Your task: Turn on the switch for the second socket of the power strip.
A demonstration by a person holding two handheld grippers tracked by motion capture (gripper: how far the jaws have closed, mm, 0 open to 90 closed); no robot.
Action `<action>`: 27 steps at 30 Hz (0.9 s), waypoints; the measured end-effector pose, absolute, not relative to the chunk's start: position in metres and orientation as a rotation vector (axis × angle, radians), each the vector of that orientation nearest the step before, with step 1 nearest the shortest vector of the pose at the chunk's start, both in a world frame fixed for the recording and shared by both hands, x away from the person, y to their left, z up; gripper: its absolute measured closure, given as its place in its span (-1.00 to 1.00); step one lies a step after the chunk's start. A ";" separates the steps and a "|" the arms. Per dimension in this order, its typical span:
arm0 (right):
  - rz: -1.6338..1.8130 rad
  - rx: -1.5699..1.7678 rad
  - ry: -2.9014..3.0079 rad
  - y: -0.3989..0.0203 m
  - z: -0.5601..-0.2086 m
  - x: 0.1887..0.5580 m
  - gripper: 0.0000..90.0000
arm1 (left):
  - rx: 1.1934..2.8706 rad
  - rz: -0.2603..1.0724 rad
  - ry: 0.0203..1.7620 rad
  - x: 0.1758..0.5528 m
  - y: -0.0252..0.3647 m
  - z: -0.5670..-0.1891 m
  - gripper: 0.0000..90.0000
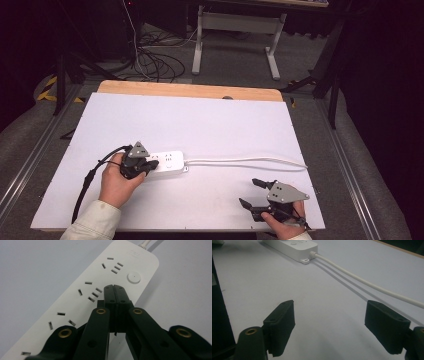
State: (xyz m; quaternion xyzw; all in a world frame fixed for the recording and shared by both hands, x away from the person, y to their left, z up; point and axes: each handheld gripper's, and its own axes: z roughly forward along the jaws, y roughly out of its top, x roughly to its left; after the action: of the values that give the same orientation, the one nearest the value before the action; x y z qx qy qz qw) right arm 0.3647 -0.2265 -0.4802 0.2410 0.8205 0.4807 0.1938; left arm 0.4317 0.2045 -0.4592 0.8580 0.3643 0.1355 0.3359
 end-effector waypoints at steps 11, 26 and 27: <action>1.350 0.679 2.301 -0.226 -0.480 0.364 -0.45 | 2.233 0.370 0.964 0.431 0.203 -0.461 1.00; 1.351 0.687 2.299 -0.227 -0.481 0.365 -0.45 | 2.191 0.397 0.938 0.427 0.202 -0.452 1.00; 1.354 0.687 2.297 -0.227 -0.481 0.365 -0.45 | 2.188 0.396 0.930 0.426 0.202 -0.450 1.00</action>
State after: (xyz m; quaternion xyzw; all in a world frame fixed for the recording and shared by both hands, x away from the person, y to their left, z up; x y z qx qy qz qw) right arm 0.3650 -0.2270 -0.4809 0.2449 0.8185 0.4826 0.1927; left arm 0.4259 0.2024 -0.4498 0.8477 0.3605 0.1533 0.3577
